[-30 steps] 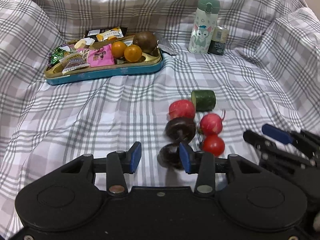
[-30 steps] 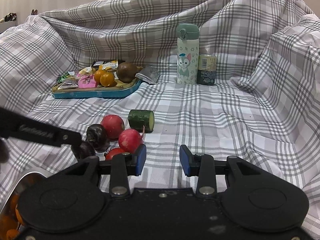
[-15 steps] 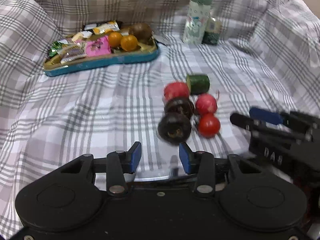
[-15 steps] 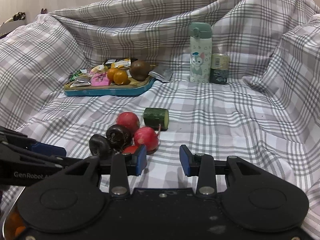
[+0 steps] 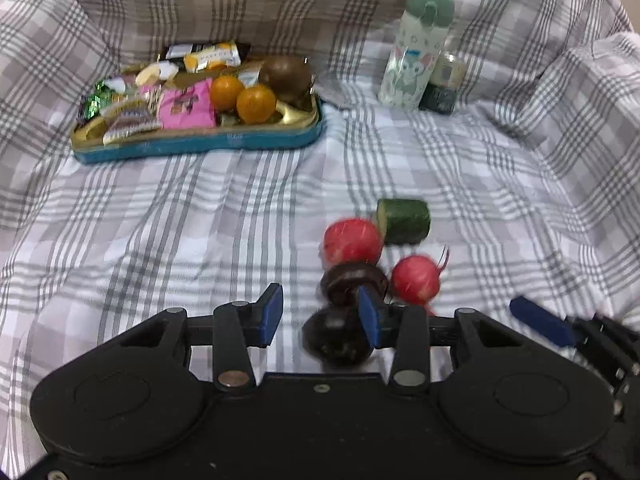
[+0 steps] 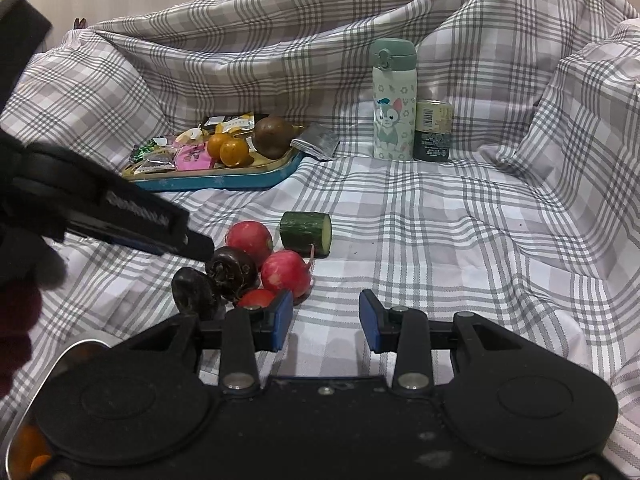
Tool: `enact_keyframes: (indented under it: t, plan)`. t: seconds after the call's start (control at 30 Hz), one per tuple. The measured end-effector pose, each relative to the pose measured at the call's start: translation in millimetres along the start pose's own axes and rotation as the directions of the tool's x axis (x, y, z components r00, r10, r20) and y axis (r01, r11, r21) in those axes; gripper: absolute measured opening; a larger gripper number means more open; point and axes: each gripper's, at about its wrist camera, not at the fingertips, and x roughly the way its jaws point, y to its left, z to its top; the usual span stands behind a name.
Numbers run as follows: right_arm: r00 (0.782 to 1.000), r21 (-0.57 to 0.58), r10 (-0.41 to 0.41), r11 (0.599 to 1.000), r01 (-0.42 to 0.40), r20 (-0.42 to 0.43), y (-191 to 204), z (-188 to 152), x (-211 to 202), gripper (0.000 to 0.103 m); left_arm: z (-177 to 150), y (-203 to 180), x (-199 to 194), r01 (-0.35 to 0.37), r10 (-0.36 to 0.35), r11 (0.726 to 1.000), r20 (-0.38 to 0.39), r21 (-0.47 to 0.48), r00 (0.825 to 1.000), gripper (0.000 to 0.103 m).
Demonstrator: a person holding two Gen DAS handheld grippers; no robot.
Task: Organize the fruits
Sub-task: 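Move the left tool to a dark round fruit while the right tool approaches a red tomato, then close the left tool on the dark fruit while the right tool grasps the tomato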
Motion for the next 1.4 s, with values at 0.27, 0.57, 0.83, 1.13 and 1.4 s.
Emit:
enact_keyframes:
  t: [0.27,0.57,0.83,1.13,1.4]
  plan:
    - [1.0,-0.018,0.005,1.0,-0.005,-0.004,3.3,-0.5,0.0,0.038,-21.3,19.1,-22.3,0.012,-0.012,1.0,0.008,0.017,1.0,0.055]
    - [0.999,-0.038,0.029,0.999,-0.03,-0.019,8.7,0.1,0.5,0.038,-41.1,22.6,-26.0,-0.042,0.042,0.996,0.001,0.079,0.999,0.054]
    - [0.994,-0.072,0.079,0.994,-0.084,-0.073,21.3,1.0,12.0,0.038,-49.7,26.6,-34.4,0.005,-0.006,0.997,0.01,0.078,1.0,0.054]
    - [0.988,-0.102,0.102,0.988,-0.114,-0.112,33.2,5.2,30.2,0.039,-53.9,30.1,-30.4,0.032,-0.031,0.996,-0.011,0.084,0.999,0.054]
    - [0.987,-0.1,0.104,0.988,-0.117,-0.12,30.5,3.5,34.4,0.035,-50.7,18.8,-25.6,0.054,-0.053,0.993,-0.008,0.102,0.999,0.054]
